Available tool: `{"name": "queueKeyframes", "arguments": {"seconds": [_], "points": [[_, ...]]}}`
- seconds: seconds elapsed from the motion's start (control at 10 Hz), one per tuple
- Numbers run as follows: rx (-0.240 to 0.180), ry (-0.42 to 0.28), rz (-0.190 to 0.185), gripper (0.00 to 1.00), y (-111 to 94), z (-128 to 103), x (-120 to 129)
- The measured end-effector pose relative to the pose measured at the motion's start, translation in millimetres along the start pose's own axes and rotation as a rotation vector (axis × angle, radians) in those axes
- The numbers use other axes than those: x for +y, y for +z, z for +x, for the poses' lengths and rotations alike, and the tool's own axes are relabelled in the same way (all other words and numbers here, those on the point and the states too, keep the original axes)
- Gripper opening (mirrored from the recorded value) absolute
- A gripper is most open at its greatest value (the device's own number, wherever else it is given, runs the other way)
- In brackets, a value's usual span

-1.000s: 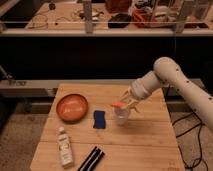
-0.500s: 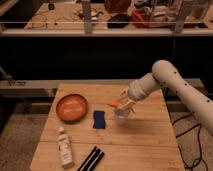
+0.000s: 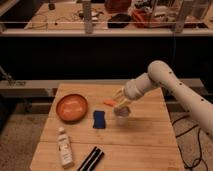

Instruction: Place the pepper in the ceramic cup

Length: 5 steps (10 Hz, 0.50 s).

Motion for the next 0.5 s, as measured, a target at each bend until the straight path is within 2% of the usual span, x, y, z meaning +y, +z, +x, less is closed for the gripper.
{"name": "queueKeyframes", "arguments": {"seconds": [0.2, 0.5], "points": [[-0.028, -0.021, 0.005, 0.04, 8, -6, -21], [-0.053, -0.025, -0.006, 0.04, 14, -3, -21]]}}
